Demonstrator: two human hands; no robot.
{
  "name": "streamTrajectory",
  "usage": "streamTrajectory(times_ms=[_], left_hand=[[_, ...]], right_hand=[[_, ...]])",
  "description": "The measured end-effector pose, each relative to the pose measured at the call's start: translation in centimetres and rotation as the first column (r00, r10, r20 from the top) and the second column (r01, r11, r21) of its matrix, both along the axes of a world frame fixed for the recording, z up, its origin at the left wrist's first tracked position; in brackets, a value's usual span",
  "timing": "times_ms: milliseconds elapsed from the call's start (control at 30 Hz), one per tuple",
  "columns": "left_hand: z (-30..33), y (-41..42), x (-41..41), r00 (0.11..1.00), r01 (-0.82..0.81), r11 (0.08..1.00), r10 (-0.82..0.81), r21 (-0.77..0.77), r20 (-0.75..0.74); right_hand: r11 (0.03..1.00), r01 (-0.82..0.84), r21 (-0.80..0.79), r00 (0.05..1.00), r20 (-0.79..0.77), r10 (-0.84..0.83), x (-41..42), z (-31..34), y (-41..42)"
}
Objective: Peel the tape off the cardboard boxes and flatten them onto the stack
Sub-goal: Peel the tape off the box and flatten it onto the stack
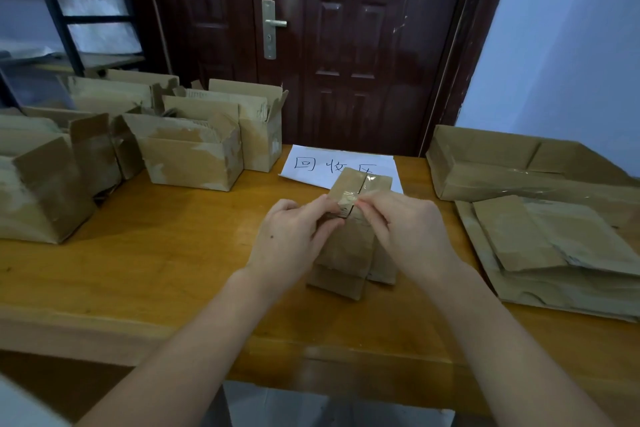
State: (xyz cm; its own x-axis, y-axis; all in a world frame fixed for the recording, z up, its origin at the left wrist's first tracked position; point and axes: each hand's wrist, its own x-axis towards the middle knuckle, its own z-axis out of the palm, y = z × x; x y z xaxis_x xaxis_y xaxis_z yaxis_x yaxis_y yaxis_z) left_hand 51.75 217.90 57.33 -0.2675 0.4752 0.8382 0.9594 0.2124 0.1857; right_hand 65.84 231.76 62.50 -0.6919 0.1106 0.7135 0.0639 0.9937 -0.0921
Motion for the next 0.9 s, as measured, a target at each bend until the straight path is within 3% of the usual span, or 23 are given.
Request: streamTrajectory(times_ms=[167,333,467,567,700,900], left_hand=[[-0.8,-0.1,1.3,0.994,-0.066,0.993,0.074,-0.098,0.078],[-0.3,1.0,3.3,0.949,-0.085,0.988,0.120,-0.128,0.291],[-0.5,1.8,3.1,0.952,-0.063,0.984,0.109,-0.167,0.285],[-0.7,1.6,2.2,0.946,0.012,0.983,0.048,-0.184,0.321],[-0.7,1.4,1.3,0.941,0.076,0.975,-0.001,-0.208,0.338],[0.2,1.2,-0.9,0.921,0.195,0.941,-0.080,-0.275,0.380]], right_hand=[[0.996,0.093,-0.001,0.989,0.115,-0.093,-0.7,0.6,-0.7],[0.966,0.065,-0.250,0.950,0.310,0.016,-2.0,1.7,0.1],[0.880,0.168,-0.445,0.936,0.352,-0.001,-2.7,2.7,0.9],[0.888,0.239,-0.393,0.882,0.469,-0.030,-3.8,2.9,0.8],[0.865,0.304,-0.399,0.895,0.431,-0.116,-4.8,2.8,0.0],[0.891,0.431,-0.143,0.826,0.460,-0.326,-6.5,2.7,-0.8]])
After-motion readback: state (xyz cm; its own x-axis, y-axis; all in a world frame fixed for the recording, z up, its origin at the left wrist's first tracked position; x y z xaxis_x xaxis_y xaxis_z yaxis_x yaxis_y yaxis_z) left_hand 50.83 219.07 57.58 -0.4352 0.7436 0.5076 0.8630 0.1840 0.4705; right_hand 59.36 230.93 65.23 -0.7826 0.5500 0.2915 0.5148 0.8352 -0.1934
